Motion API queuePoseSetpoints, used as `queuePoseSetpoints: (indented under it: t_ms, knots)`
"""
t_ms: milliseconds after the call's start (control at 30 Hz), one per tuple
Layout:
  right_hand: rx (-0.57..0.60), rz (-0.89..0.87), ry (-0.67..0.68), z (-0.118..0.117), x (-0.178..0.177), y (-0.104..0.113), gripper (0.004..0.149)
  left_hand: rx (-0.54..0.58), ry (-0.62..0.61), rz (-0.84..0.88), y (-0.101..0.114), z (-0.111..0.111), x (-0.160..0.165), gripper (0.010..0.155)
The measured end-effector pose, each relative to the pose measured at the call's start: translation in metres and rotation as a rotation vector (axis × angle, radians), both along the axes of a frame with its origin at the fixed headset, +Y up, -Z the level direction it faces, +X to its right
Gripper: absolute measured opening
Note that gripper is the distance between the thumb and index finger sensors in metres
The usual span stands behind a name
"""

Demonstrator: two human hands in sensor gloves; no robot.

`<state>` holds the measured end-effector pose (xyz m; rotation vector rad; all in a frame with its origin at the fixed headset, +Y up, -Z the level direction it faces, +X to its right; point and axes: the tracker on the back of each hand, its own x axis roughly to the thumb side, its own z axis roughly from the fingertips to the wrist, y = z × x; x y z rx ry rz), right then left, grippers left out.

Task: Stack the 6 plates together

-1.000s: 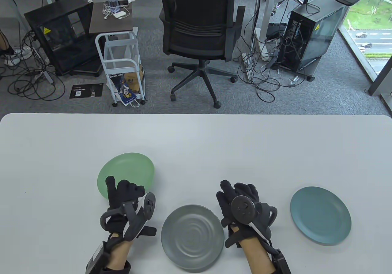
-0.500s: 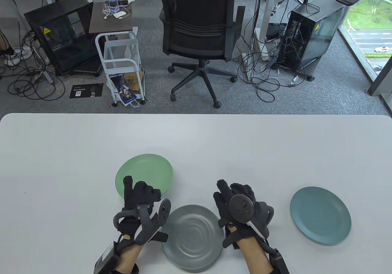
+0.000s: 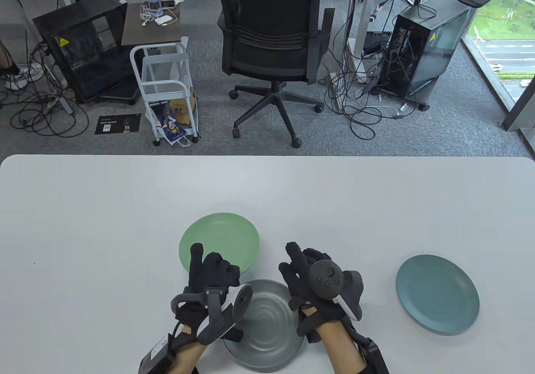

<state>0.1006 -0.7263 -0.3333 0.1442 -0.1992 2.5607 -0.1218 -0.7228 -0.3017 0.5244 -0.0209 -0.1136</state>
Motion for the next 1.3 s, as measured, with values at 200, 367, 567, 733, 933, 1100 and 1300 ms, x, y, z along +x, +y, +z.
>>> queuePoseSetpoints:
  t_ms: [200, 367, 567, 733, 933, 1100, 1300]
  knots:
    - [-0.025, -0.05, -0.021, -0.006, 0.0, 0.0, 0.061, 0.001, -0.058, -0.035, 0.001, 0.007, 0.014, 0.034]
    - [-0.081, -0.112, -0.032, -0.01, -0.003, -0.004, 0.064, 0.014, -0.087, -0.056, 0.004, 0.012, 0.021, 0.034]
    - [-0.176, -0.246, -0.024, -0.014, -0.005, -0.015, 0.069, 0.024, -0.127, -0.065, 0.009, 0.018, 0.027, 0.034]
    - [-0.205, -0.346, -0.05, -0.014, -0.002, -0.018, 0.068, 0.025, -0.175, -0.082, 0.009, 0.022, 0.034, 0.034]
    - [-0.224, -0.373, -0.077, -0.014, 0.002, -0.021, 0.06, 0.017, -0.214, -0.079, 0.009, 0.024, 0.035, 0.034]
    - [-0.241, -0.384, -0.09, -0.014, 0.004, -0.023, 0.059, 0.018, -0.226, -0.089, 0.012, 0.026, 0.036, 0.034]
    - [-0.238, -0.437, -0.133, -0.012, 0.008, -0.025, 0.056, -0.011, -0.256, -0.073, 0.014, 0.026, 0.035, 0.037]
